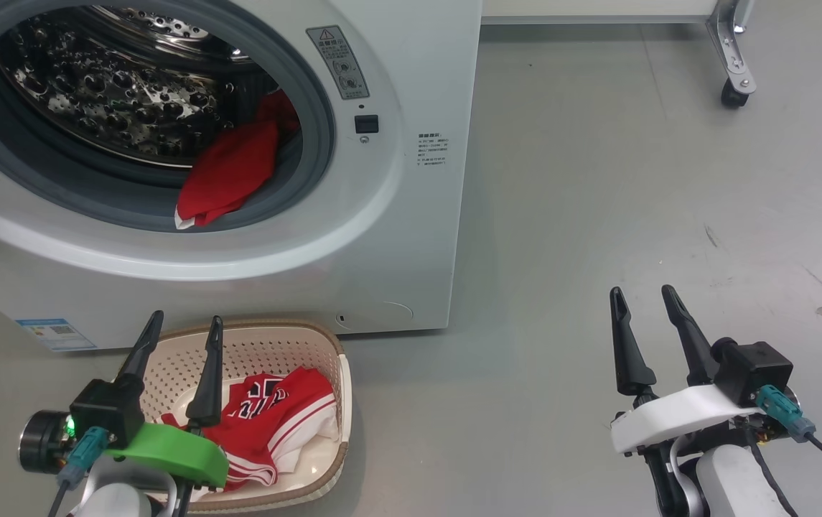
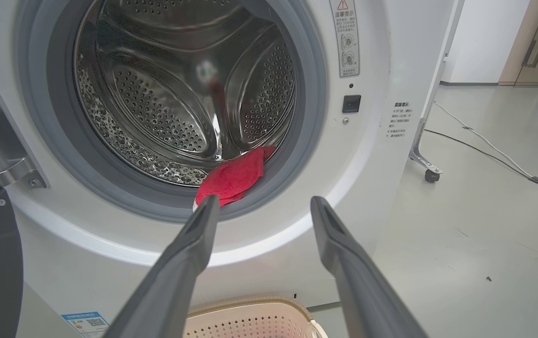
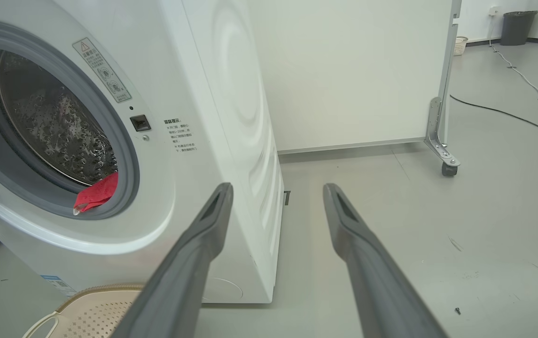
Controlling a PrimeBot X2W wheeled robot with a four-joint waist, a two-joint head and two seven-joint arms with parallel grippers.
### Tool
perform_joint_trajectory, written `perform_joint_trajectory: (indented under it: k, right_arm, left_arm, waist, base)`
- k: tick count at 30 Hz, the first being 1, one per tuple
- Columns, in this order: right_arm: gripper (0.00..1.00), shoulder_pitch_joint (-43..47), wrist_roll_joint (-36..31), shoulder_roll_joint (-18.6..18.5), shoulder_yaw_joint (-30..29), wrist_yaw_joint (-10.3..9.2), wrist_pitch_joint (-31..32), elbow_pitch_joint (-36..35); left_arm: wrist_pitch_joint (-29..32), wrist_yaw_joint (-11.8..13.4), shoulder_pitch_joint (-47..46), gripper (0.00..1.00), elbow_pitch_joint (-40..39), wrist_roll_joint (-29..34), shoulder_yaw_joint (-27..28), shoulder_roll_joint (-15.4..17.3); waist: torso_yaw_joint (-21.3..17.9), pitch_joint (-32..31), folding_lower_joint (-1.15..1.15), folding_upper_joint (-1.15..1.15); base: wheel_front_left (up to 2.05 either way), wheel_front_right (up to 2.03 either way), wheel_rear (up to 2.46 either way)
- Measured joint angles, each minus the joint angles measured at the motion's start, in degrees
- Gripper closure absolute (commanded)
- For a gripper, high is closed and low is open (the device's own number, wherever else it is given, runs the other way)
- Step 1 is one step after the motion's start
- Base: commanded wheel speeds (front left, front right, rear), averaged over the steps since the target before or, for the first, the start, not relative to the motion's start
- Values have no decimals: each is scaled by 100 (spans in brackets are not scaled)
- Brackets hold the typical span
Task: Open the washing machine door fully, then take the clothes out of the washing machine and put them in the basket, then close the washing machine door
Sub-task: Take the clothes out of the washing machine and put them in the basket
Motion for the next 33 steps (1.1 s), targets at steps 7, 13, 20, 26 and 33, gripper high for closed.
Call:
perform_joint_trajectory:
  k: [7, 13, 20, 26, 33]
  right_arm:
    - [0, 0, 10, 0, 7, 0, 0, 1]
    - [0, 0, 47, 0, 19, 0, 0, 1]
    - [0, 0, 48, 0, 25, 0, 0, 3]
    - [0, 0, 48, 0, 25, -1, 0, 3]
    - [0, 0, 48, 0, 48, 0, 0, 3]
  left_arm:
    - [0, 0, 1, 0, -15, 3, -3, -1]
    - [0, 0, 1, 0, -22, 4, -2, -2]
    - [0, 4, 1, 0, -36, 5, -3, -2]
    - [0, 4, 1, 0, -37, 7, -7, -3]
    - [0, 4, 2, 0, -38, 7, -9, -4]
  waist:
    - [-10, 7, 0, 0]
    - [-19, 9, 0, 0]
    - [-34, 20, 0, 0]
    - [-44, 39, 0, 0]
    - [-53, 60, 0, 0]
  base:
    - [0, 0, 0]
    - [0, 0, 0]
    - [0, 0, 0]
    - [0, 0, 0]
    - [0, 0, 0]
